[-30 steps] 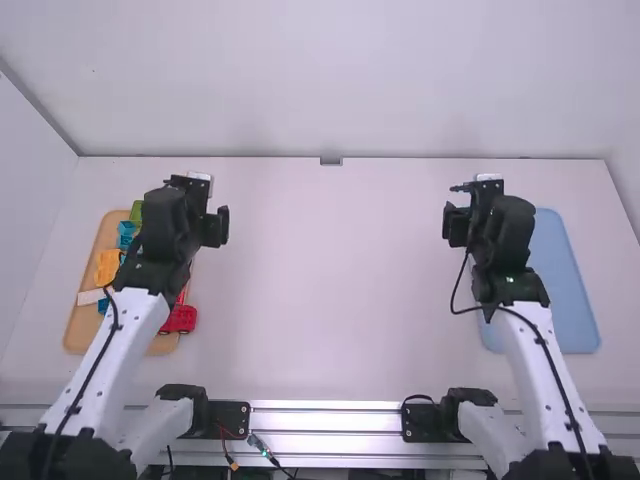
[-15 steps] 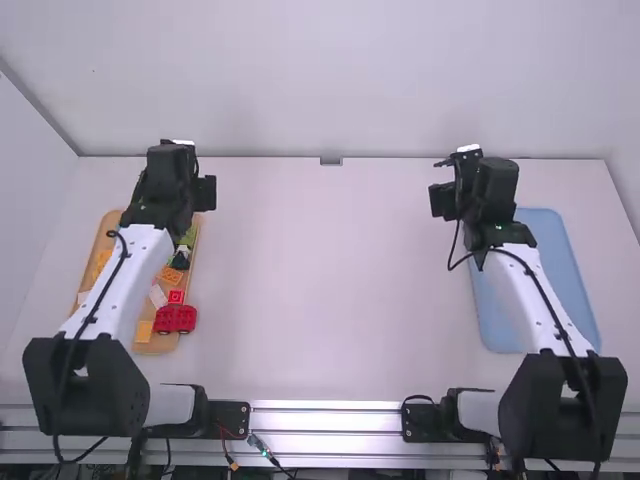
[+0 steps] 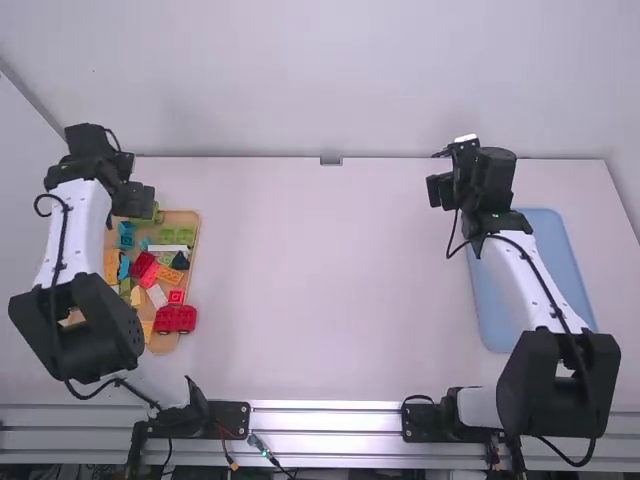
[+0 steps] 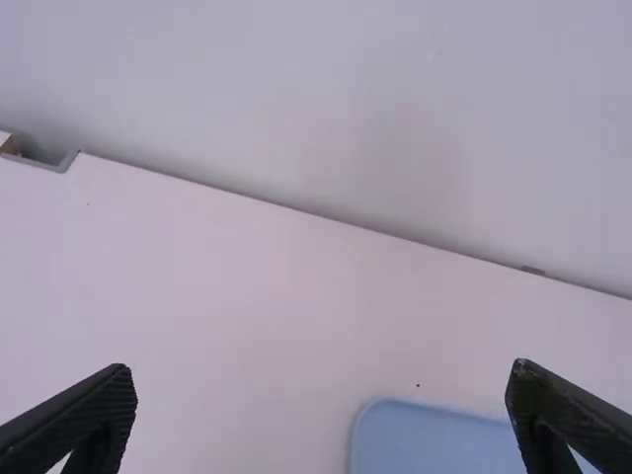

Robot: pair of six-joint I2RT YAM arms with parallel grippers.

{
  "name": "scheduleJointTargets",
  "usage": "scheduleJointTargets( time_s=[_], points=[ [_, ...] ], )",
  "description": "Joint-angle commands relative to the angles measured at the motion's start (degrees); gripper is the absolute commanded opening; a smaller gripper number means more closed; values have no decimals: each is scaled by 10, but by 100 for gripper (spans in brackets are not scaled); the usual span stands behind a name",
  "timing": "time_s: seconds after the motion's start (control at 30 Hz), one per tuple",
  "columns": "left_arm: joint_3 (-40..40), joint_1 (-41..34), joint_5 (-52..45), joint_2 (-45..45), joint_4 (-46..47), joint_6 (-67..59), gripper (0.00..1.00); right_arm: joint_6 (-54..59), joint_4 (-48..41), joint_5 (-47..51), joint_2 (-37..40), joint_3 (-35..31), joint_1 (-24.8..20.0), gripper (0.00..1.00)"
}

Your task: Assemble lego blocks to make yellow taxi

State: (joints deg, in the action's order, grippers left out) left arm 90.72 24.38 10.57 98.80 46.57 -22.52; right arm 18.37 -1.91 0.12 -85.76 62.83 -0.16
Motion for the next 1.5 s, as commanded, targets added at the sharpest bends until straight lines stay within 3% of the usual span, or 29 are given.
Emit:
scheduleJointTargets(
  time_s=[0.0, 0.3, 0.43, 0.7, 1.47],
  points=[
    [11, 42, -75, 21, 21, -95, 99, -1, 2, -1, -5, 20, -2, 99],
    [-31, 182, -162, 61, 23, -209, 97, -1, 15, -1, -5, 20, -2, 99],
    [-33, 219, -151, 92, -1, -188, 92, -2, 28, -1, -5, 20, -2, 99],
    [-33, 224, -143, 161, -12, -194, 79, -1, 34, -1, -5, 20, -2, 99],
    [-33, 229, -173, 225, -54, -144, 80, -5, 28, -3, -5, 20, -2, 99]
  ],
)
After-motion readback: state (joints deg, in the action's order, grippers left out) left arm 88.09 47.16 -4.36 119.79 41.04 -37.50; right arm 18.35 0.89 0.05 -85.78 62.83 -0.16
